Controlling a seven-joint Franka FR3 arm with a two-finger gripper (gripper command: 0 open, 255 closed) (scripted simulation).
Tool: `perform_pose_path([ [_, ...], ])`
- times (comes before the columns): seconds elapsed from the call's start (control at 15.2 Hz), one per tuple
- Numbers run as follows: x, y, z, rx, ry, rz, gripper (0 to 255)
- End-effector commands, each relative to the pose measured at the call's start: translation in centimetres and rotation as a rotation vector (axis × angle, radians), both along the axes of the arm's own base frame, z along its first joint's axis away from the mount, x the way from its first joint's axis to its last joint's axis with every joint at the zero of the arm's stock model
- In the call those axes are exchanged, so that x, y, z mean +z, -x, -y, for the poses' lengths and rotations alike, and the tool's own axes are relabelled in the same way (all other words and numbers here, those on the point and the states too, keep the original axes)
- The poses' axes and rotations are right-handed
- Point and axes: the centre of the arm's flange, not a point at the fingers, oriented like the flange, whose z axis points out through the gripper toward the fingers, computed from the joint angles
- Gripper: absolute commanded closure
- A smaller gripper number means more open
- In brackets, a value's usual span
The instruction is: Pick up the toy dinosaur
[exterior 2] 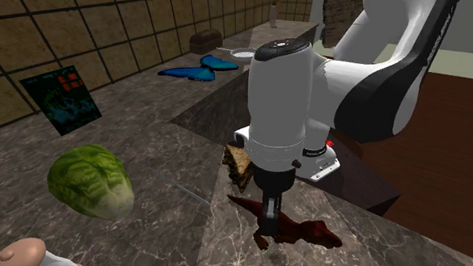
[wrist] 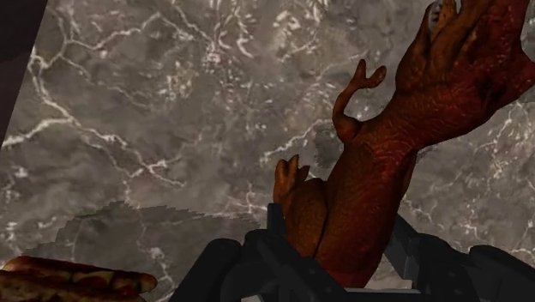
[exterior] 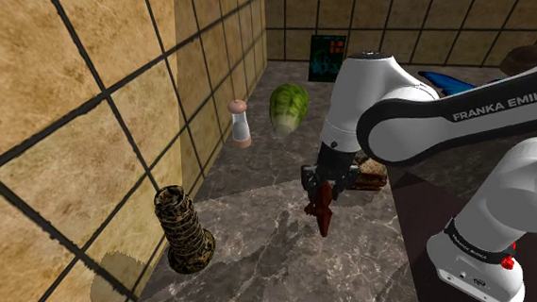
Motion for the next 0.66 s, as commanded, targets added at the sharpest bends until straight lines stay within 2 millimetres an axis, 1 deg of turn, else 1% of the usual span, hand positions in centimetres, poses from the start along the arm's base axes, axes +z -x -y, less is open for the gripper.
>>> perform_pose_path([
  [0.0, 1.2, -0.1, 0.0, 0.0, 0.0, 0.0, 255],
  [0.46, 4.9, -0.1, 0.0, 0.0, 0.0, 0.0, 255],
  [0.59, 5.0, -0.1, 0.0, 0.0, 0.0, 0.0, 255],
])
